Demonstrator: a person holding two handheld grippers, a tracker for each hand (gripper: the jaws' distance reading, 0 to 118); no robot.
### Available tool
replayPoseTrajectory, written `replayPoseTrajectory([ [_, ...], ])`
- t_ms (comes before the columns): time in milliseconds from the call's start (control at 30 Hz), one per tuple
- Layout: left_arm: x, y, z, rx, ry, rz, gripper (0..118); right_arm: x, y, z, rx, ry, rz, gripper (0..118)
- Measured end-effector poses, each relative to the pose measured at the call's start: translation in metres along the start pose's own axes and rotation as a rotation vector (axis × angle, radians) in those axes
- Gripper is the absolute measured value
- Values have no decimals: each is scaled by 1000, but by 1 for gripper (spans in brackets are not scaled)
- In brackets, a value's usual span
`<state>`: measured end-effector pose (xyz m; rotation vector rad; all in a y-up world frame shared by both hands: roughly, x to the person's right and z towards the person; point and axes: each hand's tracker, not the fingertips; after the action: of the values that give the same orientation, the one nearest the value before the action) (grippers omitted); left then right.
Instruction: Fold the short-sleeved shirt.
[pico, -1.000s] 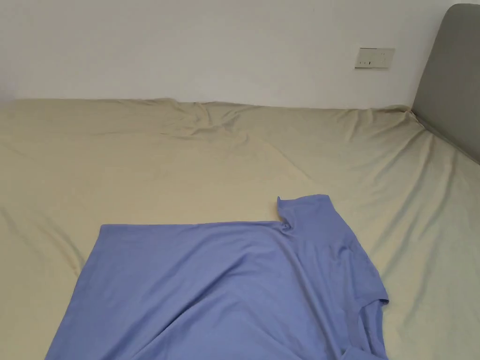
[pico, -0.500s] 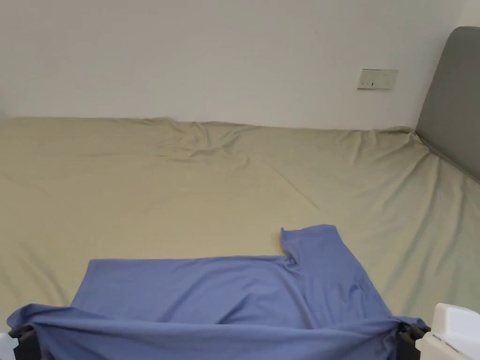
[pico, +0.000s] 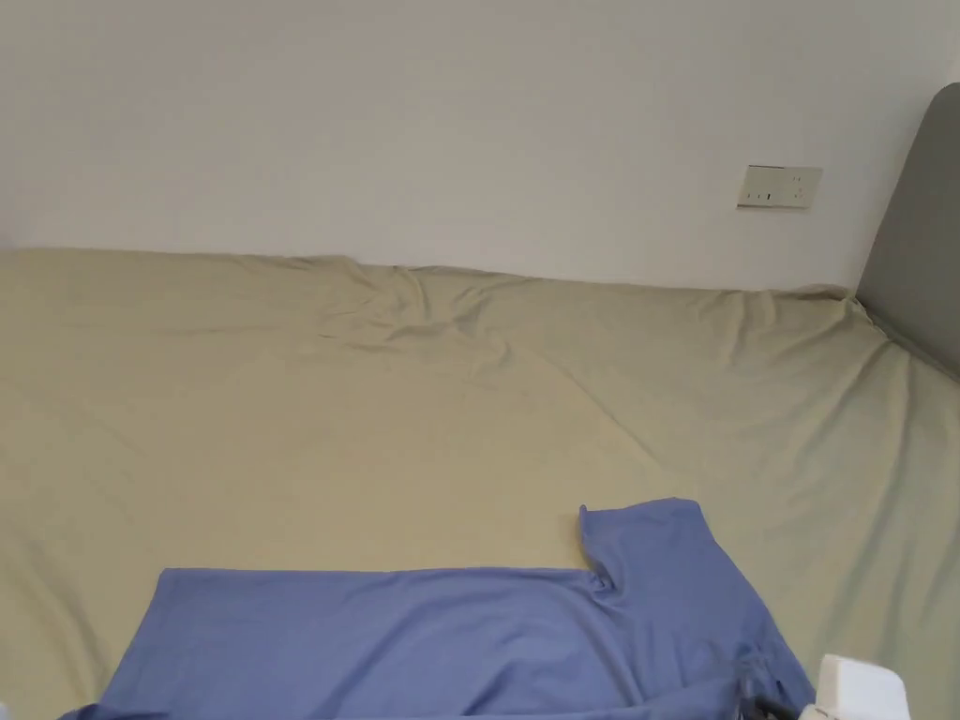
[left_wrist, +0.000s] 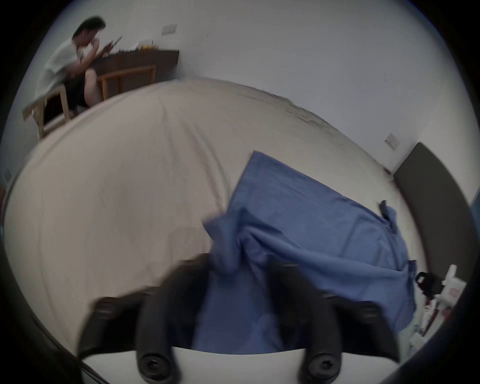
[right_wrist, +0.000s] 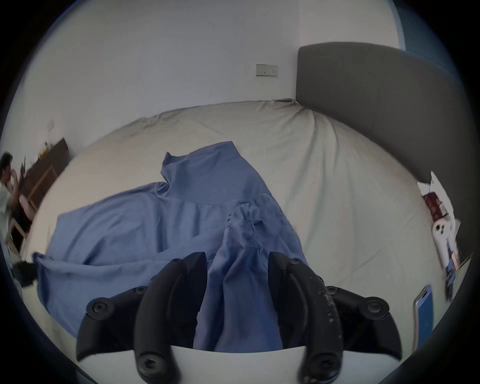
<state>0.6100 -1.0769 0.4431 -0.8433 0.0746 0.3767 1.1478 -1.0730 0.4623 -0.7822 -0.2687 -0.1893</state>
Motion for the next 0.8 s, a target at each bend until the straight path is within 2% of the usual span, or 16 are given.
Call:
replayPoseTrajectory([
  [33,-2,-6,7,-2,-22,10,89,4,-3,8,27,21,-30,56],
  [67,-6,-12,18,15,-27,6,99,9,-8,21,57,39,-62,60],
  [100,-8,-20,31,31,-24,-11,98,13,-13,35,76,44,-76,64],
  [167,-1,-36,56,59,33,-105,80,18,-27,61,90,47,-49,68],
  [200,-1,-43,65,57,81,-152,61,20,-36,76,97,53,-17,68],
  [233,0,-50,70,52,110,-190,30,21,-44,86,88,48,10,66],
  [267,1,-57,75,37,137,-228,14,22,-53,97,79,46,32,59],
  [300,-2,-64,72,19,165,-231,4,23,-63,107,73,47,28,45],
  [333,-4,-69,75,9,171,-226,0,23,-73,114,71,52,28,16],
  [367,-7,-76,80,13,154,-202,0,24,-83,123,68,54,21,2],
  [467,-16,-94,91,-19,84,-96,0,24,-109,141,54,26,-33,2],
  [633,-17,-114,102,-18,109,-133,0,25,-138,158,1,30,-66,1],
  [767,-19,-93,98,46,75,-143,1,26,-138,160,-7,35,-86,1],
  [800,-20,-86,94,92,50,-127,9,26,-135,161,-5,38,-90,1],
])
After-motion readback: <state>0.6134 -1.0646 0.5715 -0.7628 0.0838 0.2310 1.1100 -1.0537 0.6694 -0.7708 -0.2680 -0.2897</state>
